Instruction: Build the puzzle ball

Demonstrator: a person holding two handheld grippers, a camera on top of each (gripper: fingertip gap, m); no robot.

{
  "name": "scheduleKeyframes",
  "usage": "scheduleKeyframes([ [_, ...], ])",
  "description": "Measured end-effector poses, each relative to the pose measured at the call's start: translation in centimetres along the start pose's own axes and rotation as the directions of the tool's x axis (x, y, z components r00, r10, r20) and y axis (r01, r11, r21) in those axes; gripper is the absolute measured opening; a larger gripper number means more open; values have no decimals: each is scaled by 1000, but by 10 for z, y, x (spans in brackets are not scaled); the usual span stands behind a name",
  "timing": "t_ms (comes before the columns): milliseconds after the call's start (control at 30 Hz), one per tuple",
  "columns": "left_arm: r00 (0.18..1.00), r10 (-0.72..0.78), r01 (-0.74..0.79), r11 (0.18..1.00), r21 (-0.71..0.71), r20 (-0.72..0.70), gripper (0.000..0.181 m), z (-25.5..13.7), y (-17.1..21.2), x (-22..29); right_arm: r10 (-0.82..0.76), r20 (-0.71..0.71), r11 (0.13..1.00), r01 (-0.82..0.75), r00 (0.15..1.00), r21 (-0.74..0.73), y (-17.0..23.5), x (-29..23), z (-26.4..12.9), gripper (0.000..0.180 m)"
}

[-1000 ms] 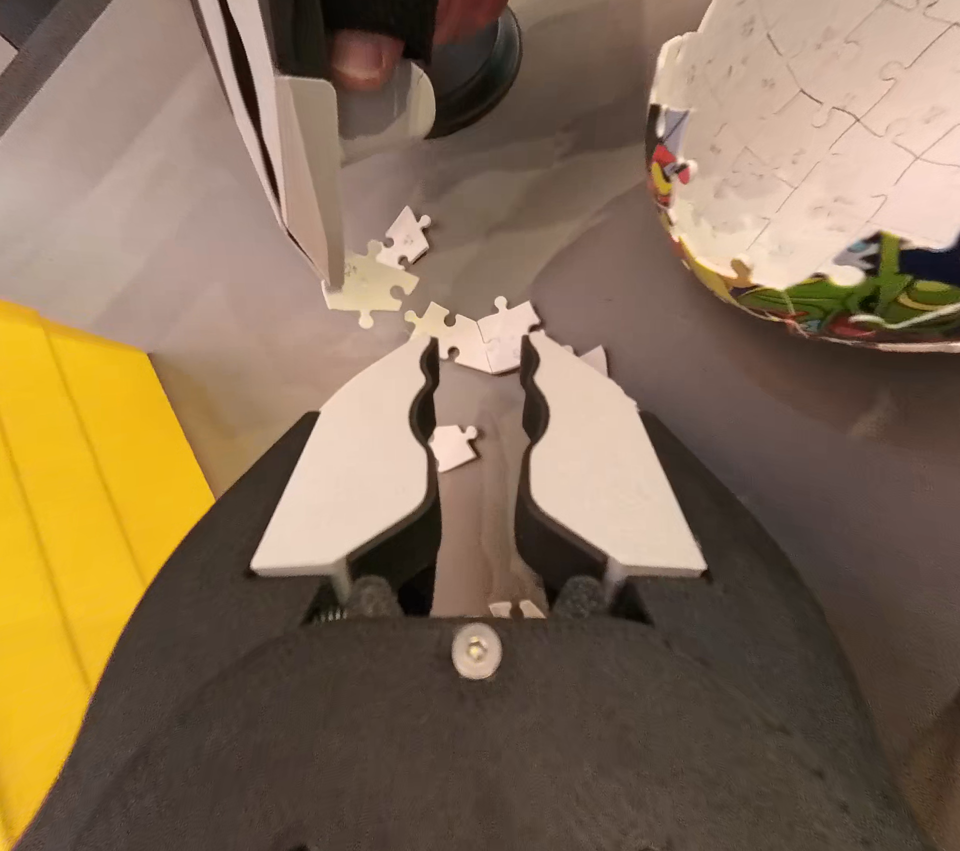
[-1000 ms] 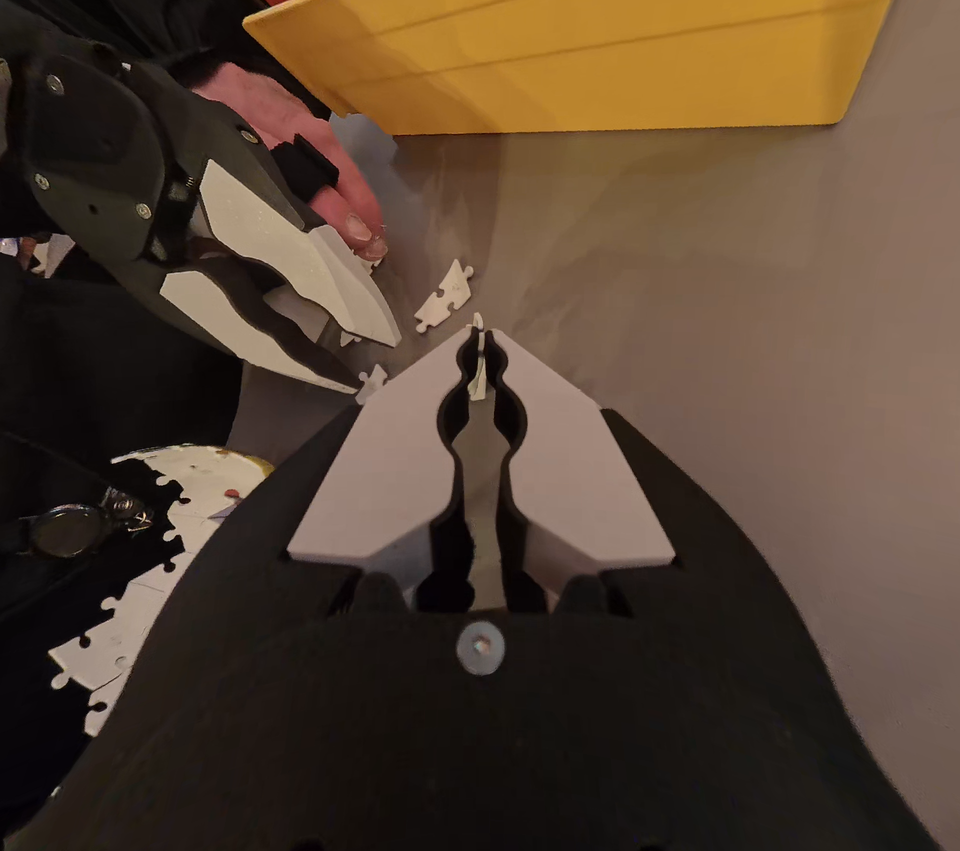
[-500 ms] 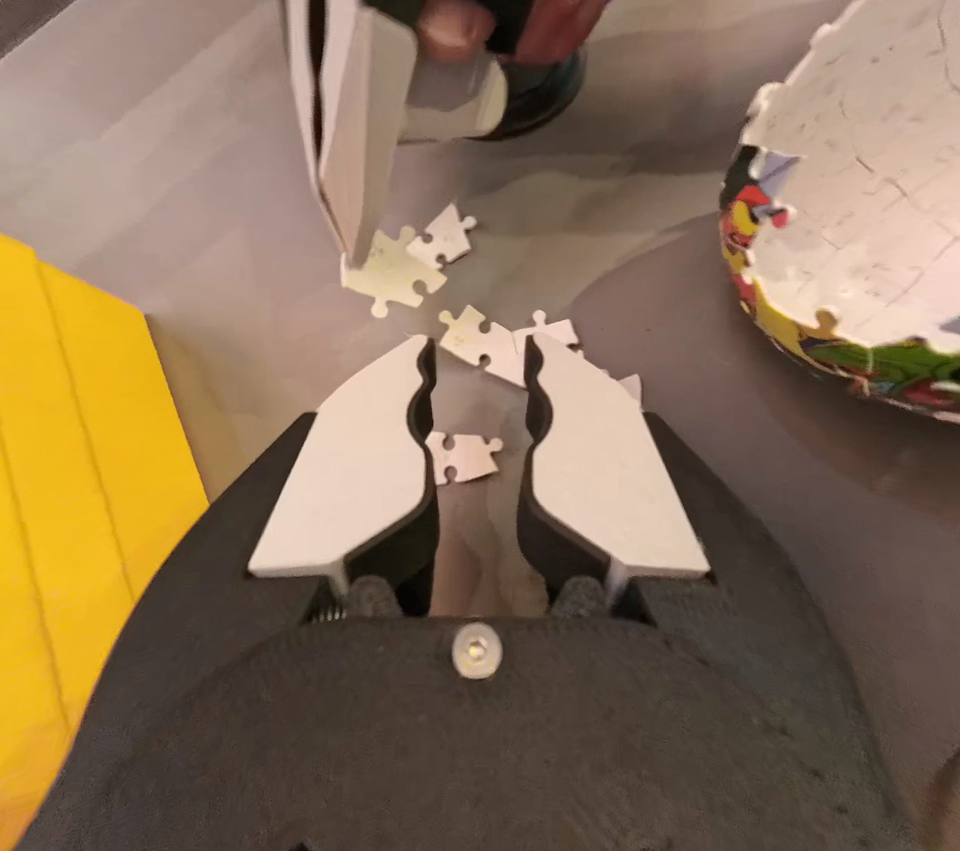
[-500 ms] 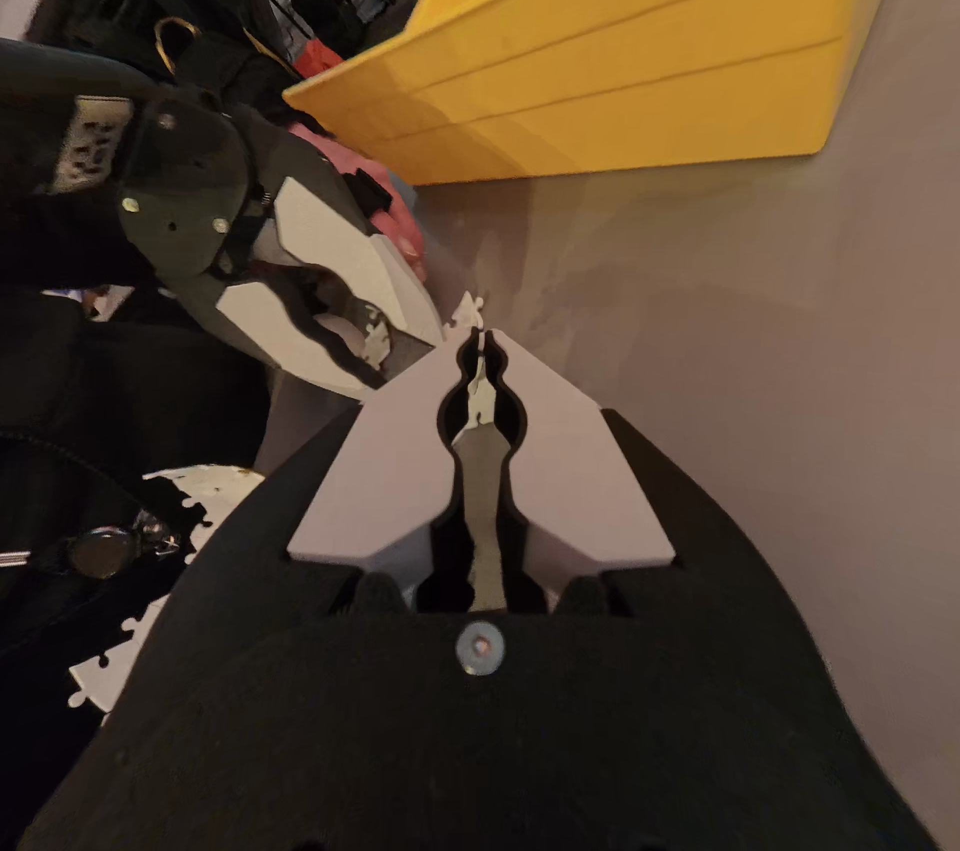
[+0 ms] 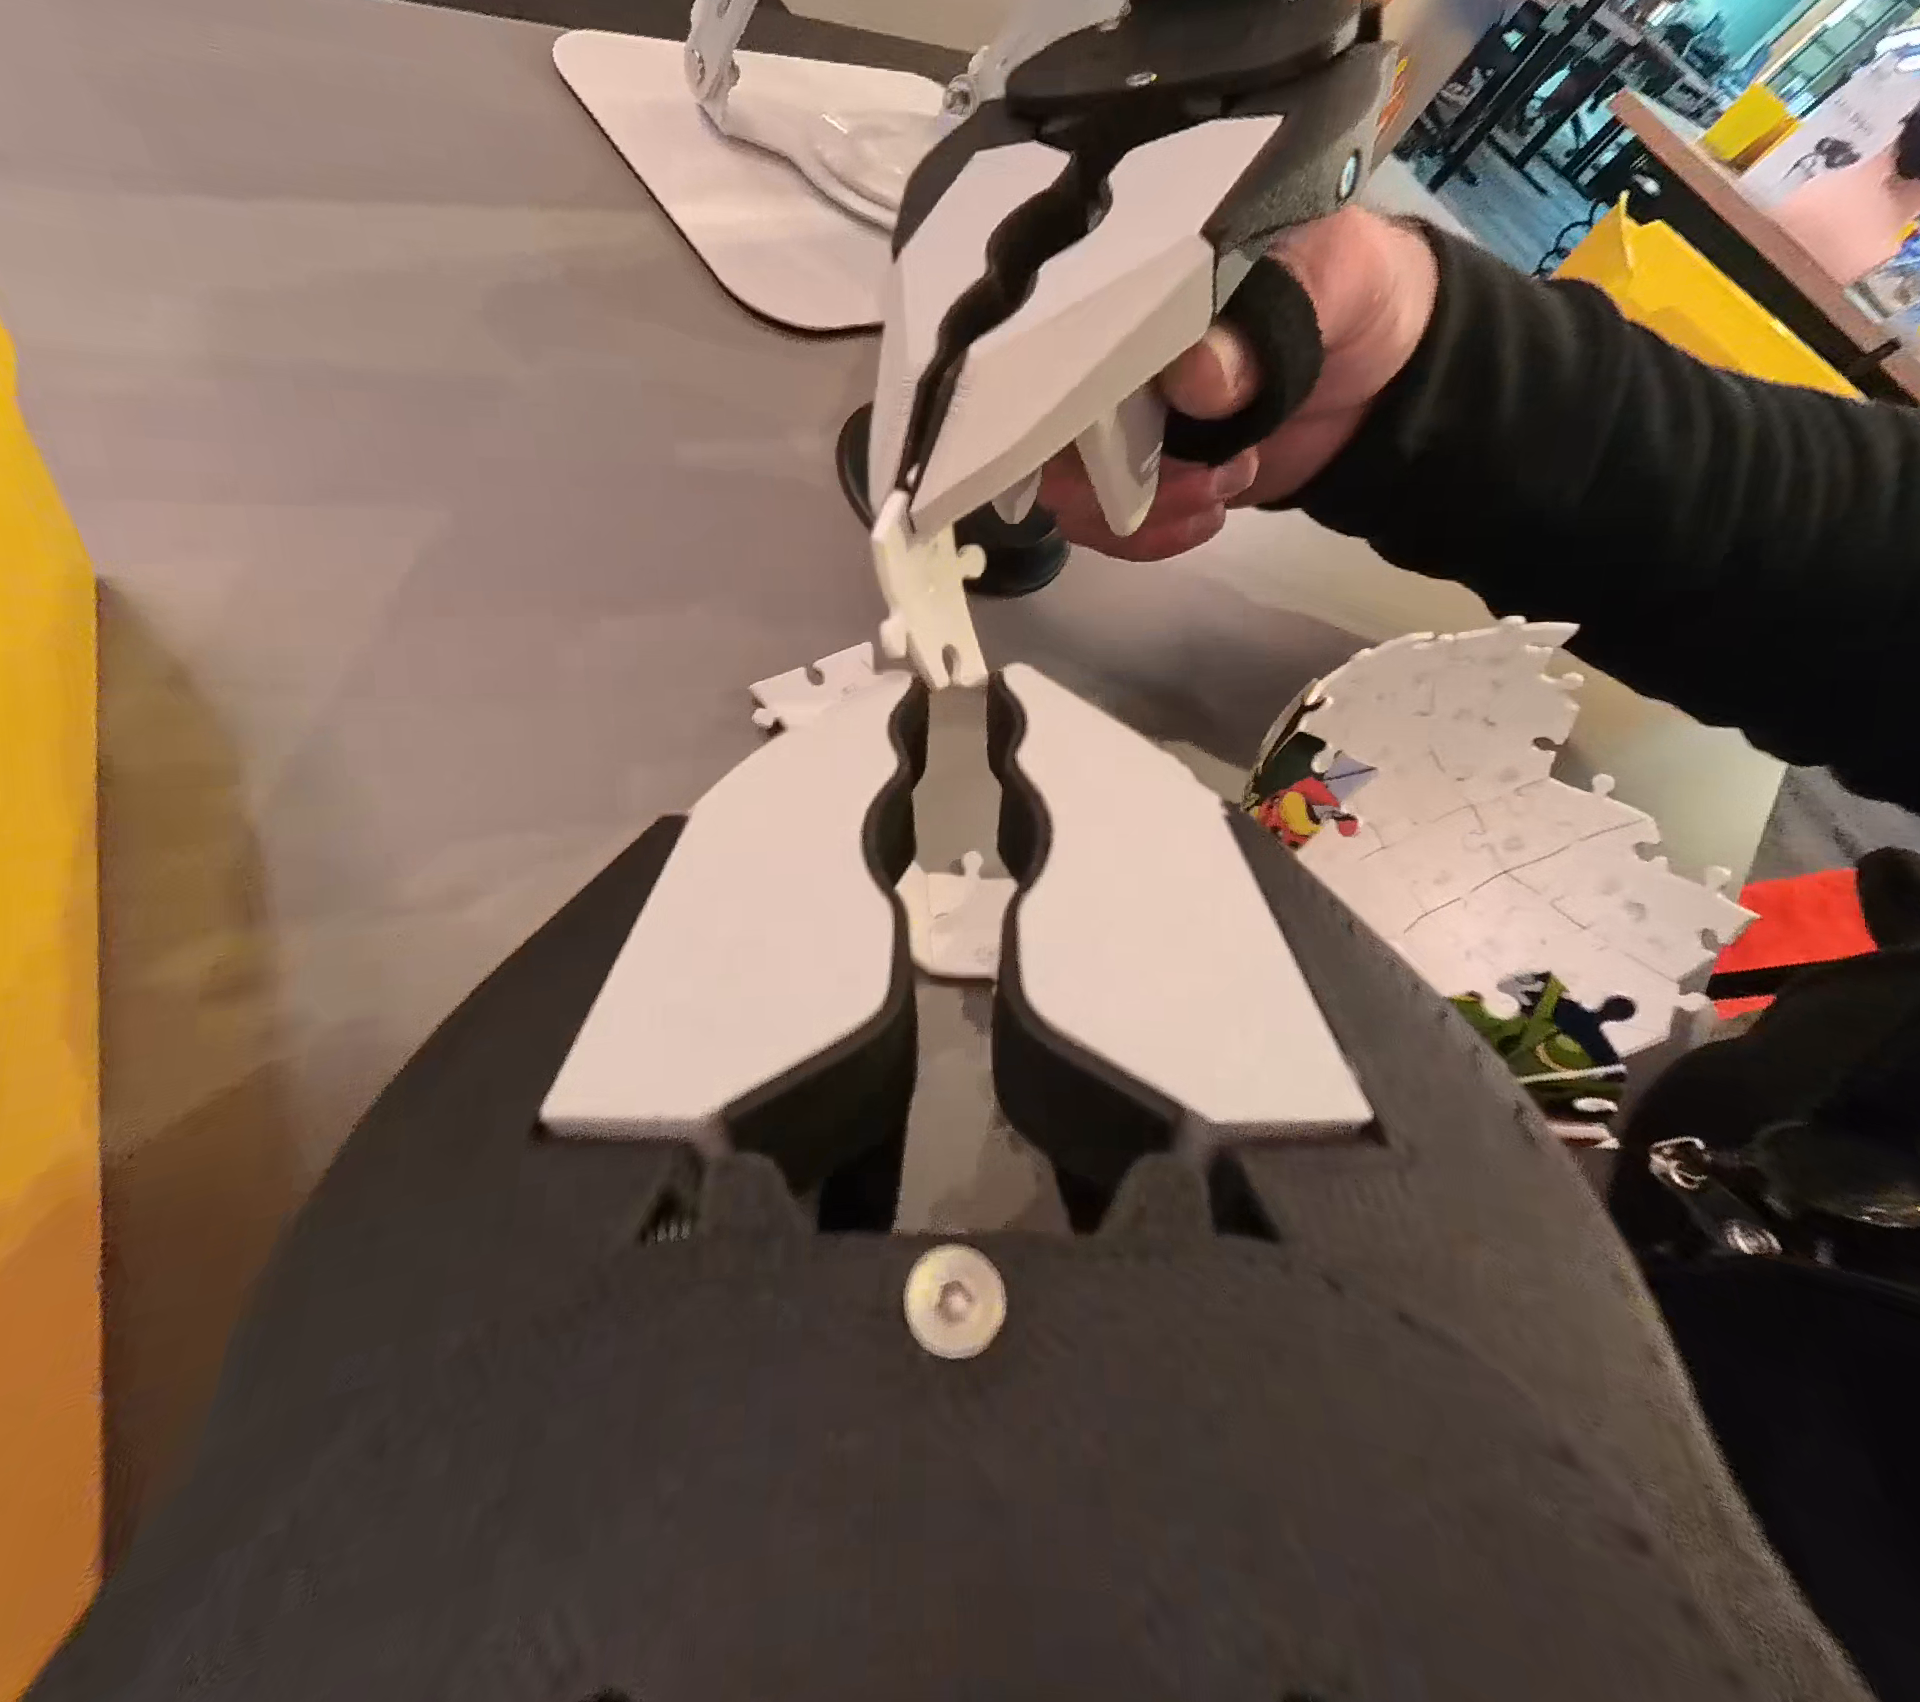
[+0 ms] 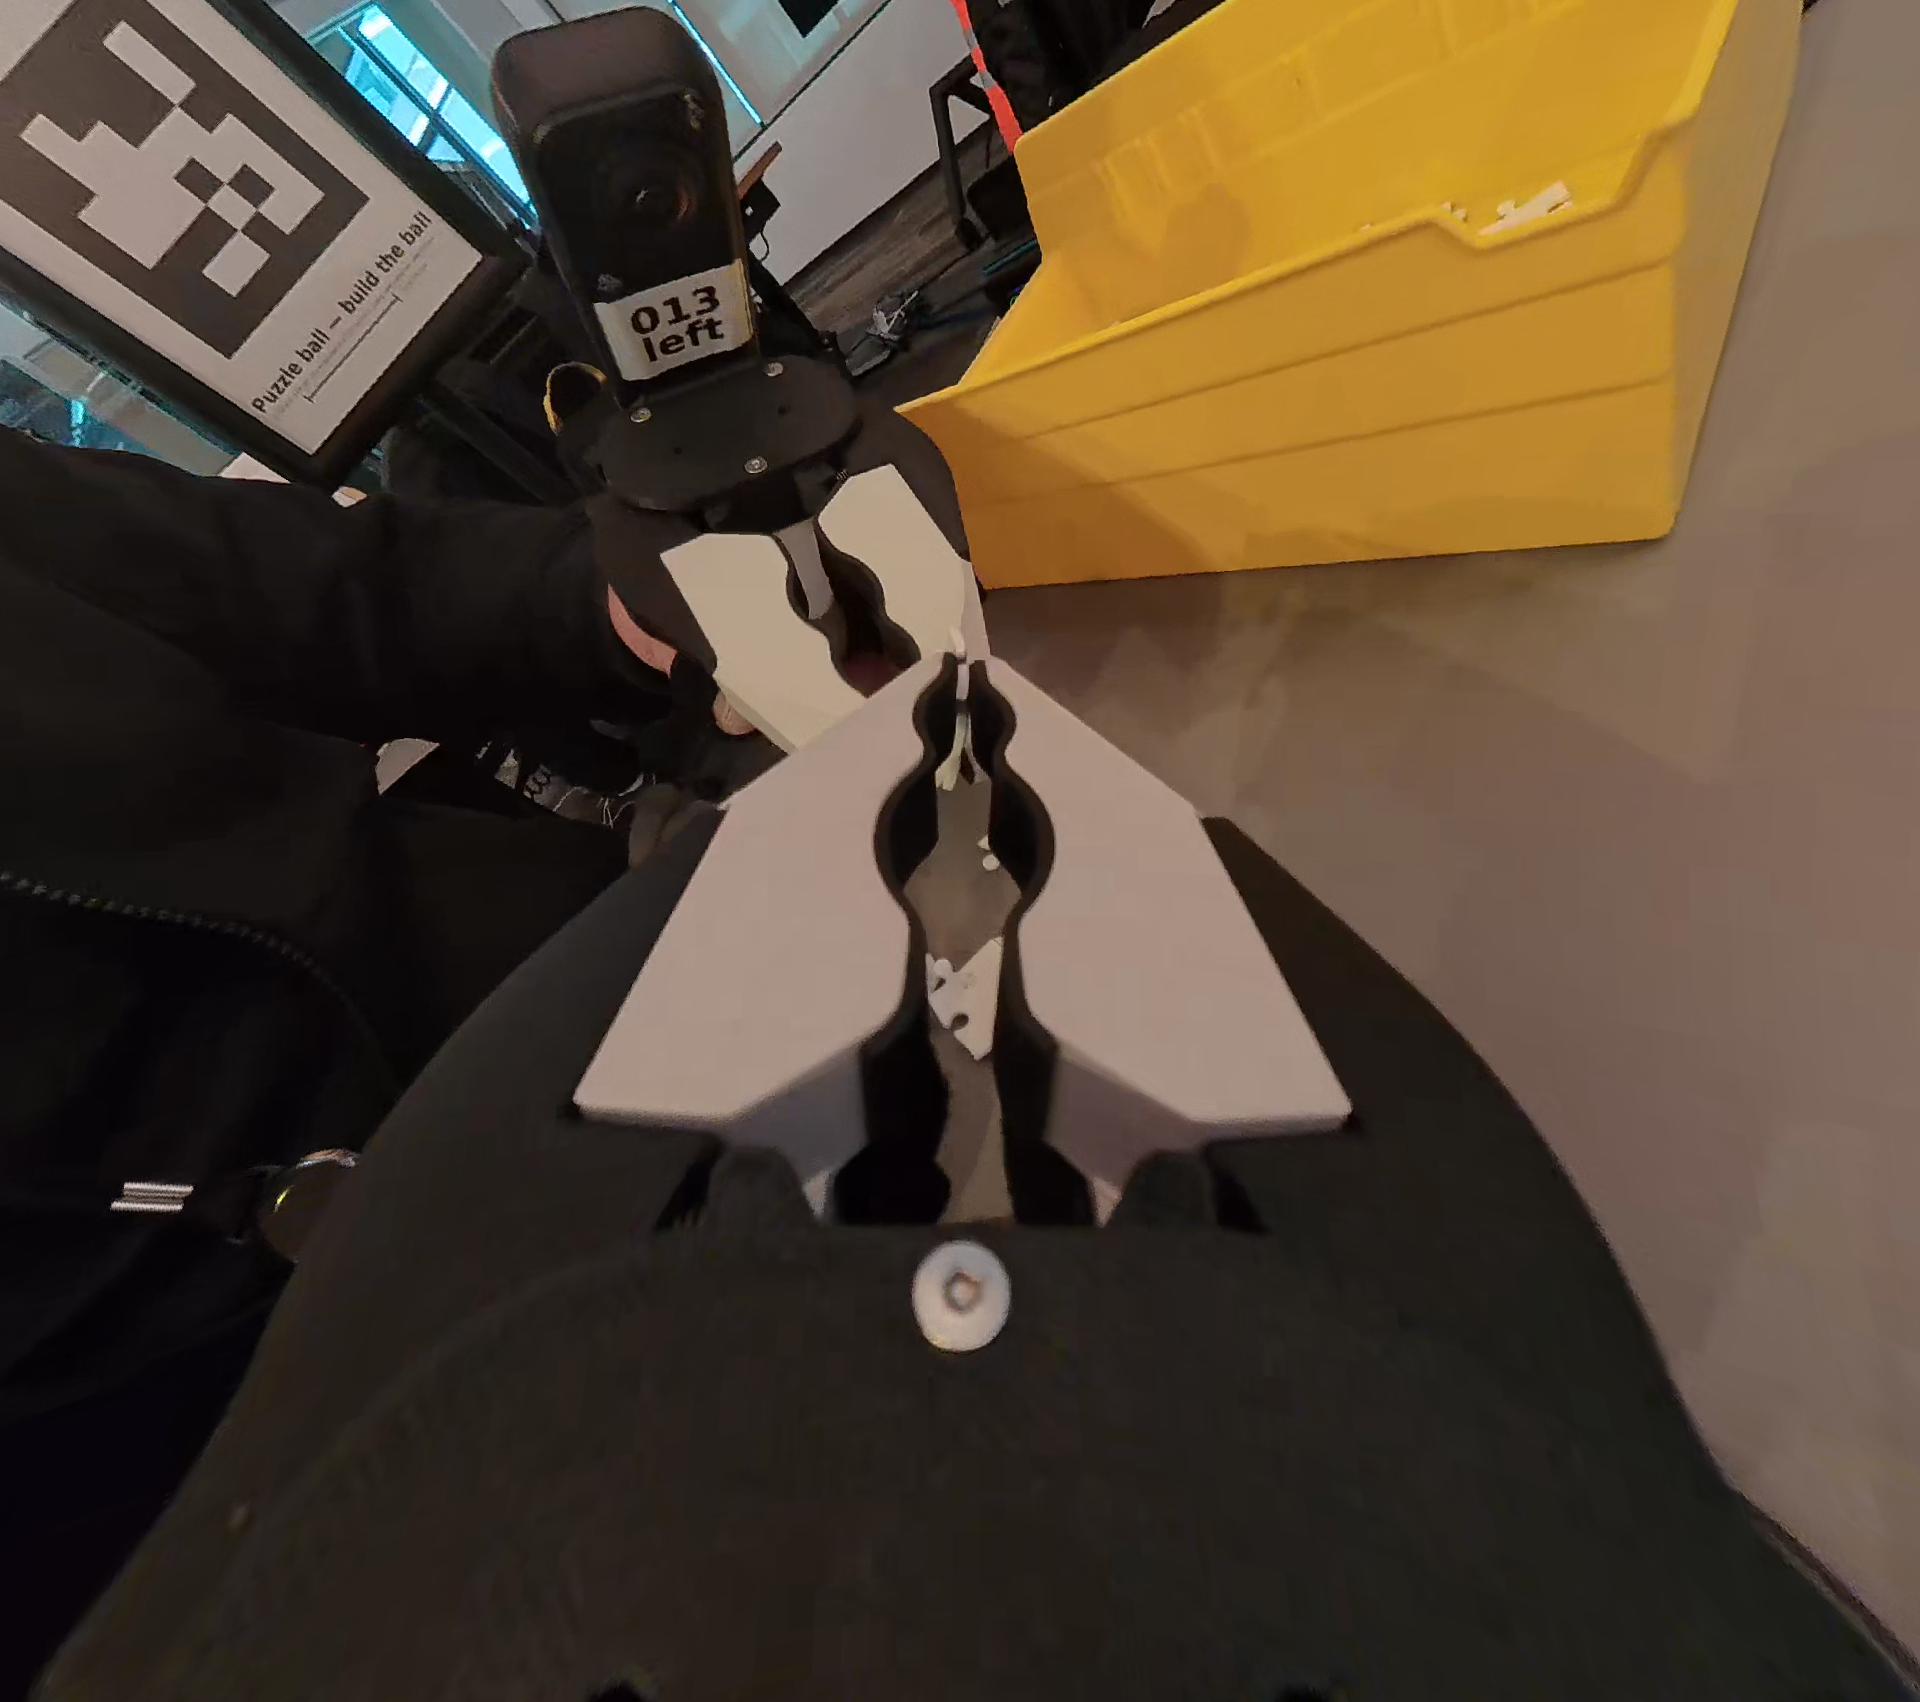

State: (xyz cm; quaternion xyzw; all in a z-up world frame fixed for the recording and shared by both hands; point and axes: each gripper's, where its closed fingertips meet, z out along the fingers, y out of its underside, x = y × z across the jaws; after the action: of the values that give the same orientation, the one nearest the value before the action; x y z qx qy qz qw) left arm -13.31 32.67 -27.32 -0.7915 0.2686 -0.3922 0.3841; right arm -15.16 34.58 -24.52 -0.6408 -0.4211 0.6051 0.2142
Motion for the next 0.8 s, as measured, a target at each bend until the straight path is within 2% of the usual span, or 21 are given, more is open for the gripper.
scheduleKeyframes([
  [400,995,-69,73,996,53,-65,3,-4,-9,4,25,-1,998,-25,1000,62,-3,-3,-11,0],
  [800,996,-67,70,996,50,-56,6,-4,-10,3,53,-12,997,-52,999,58,-2,0,-12,0],
])
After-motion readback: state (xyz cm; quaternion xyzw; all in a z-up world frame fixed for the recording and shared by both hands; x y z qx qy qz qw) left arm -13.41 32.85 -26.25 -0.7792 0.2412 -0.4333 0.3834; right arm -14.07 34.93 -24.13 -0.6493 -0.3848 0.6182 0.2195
